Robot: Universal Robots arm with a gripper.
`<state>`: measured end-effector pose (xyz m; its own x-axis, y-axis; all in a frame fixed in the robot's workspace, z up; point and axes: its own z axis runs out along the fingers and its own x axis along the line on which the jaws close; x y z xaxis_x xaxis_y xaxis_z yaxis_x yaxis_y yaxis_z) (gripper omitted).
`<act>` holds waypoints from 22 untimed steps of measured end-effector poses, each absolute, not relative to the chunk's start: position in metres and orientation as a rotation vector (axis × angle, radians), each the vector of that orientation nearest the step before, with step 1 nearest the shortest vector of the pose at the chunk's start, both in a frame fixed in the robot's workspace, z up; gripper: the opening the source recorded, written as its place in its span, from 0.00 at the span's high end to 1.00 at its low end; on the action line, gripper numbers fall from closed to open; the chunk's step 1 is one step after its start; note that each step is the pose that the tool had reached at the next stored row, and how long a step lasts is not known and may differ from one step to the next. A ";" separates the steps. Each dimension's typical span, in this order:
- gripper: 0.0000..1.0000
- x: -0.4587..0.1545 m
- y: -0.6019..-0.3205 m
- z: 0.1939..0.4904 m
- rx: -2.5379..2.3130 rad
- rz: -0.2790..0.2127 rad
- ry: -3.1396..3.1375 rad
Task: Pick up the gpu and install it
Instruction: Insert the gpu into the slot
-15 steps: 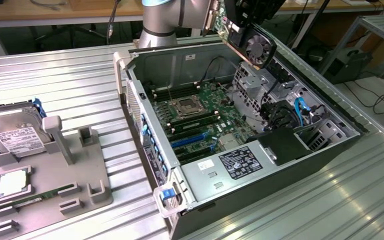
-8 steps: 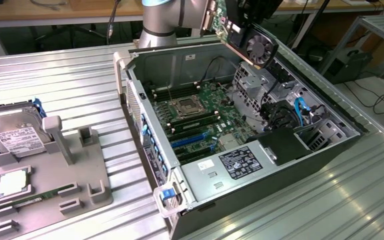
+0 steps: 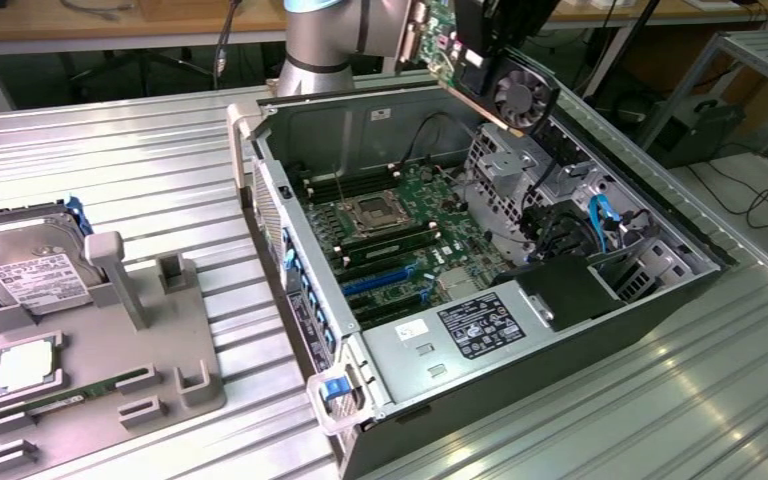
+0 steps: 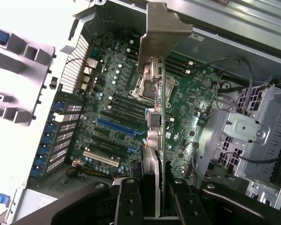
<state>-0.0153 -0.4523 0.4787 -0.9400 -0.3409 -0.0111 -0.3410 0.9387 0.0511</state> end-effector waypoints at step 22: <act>0.72 -0.015 -0.453 0.479 -0.852 0.082 3.026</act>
<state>-0.0153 -0.4534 0.4787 -0.8533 -0.5213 -0.0111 -0.5211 0.8520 0.0511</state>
